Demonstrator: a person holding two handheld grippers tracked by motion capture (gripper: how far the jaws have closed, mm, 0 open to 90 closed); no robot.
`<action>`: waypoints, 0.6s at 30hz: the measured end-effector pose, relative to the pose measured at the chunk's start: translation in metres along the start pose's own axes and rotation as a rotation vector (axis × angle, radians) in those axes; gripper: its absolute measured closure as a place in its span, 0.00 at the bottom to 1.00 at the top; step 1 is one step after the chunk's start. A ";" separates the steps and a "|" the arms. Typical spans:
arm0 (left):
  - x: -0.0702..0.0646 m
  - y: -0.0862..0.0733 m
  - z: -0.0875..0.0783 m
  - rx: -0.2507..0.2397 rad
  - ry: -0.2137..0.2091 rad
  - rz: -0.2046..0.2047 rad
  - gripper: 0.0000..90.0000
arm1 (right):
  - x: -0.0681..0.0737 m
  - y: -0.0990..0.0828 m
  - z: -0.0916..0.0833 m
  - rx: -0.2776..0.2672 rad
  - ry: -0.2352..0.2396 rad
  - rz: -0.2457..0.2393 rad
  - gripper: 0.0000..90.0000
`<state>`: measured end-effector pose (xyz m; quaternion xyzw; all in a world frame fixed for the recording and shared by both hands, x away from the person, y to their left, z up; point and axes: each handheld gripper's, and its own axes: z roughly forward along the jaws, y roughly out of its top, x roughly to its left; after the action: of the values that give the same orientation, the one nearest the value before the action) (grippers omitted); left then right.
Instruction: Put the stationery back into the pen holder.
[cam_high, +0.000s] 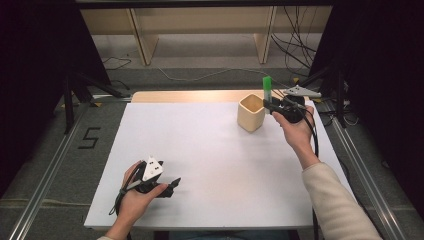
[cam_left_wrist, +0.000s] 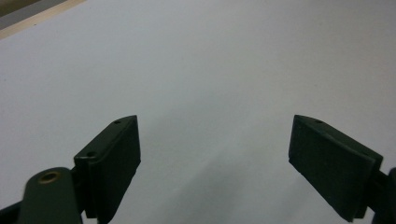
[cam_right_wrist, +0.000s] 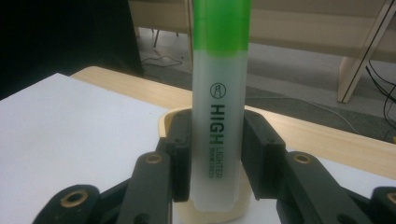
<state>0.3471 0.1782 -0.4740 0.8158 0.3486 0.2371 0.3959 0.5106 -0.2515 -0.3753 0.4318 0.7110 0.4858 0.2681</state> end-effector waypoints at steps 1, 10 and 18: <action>0.000 0.000 0.000 0.000 0.001 0.002 0.19 | 0.000 0.001 0.001 0.000 -0.002 0.004 0.73; 0.000 0.000 0.000 0.001 0.000 -0.002 0.19 | 0.000 0.002 0.008 -0.007 -0.010 0.009 0.73; 0.000 0.000 0.001 0.000 0.000 -0.003 0.19 | 0.001 0.001 0.015 -0.004 -0.010 0.009 0.73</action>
<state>0.3474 0.1781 -0.4746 0.8154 0.3498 0.2363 0.3962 0.5227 -0.2437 -0.3804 0.4370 0.7068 0.4861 0.2704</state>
